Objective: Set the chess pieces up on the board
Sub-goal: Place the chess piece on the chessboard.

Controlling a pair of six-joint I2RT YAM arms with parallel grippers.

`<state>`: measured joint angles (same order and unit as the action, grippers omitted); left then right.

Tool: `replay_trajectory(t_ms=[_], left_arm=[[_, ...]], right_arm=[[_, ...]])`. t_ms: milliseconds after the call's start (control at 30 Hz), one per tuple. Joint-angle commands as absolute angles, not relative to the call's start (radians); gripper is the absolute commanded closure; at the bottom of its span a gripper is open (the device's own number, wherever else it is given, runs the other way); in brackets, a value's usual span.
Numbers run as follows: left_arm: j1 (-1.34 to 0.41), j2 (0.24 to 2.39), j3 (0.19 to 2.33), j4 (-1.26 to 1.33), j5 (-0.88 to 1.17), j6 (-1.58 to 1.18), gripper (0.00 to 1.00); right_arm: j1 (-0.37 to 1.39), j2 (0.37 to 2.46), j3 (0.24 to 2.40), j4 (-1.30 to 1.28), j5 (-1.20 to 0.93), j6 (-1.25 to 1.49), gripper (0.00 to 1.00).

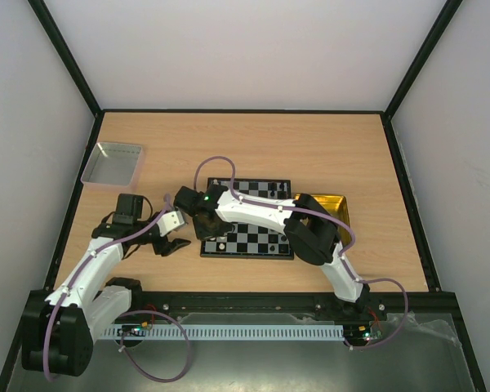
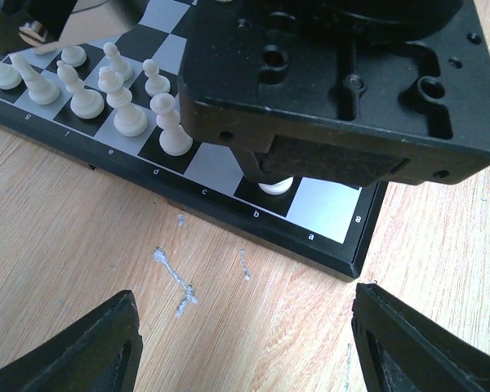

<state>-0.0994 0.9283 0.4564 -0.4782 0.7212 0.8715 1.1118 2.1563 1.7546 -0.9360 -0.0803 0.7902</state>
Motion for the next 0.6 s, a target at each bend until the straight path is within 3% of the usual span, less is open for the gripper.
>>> replay_trajectory(t_ms=[0, 567], left_arm=[[-0.092, 0.929, 0.447, -0.469, 0.735, 0.884, 0.29], [-0.092, 0.939, 0.449, -0.463, 0.736, 0.876, 0.28]], right_arm=[[1.109, 2.167, 1.770, -0.940, -0.074, 0.799, 0.90], [1.102, 2.133, 1.816, -0.981, -0.012, 0.803, 0.81]])
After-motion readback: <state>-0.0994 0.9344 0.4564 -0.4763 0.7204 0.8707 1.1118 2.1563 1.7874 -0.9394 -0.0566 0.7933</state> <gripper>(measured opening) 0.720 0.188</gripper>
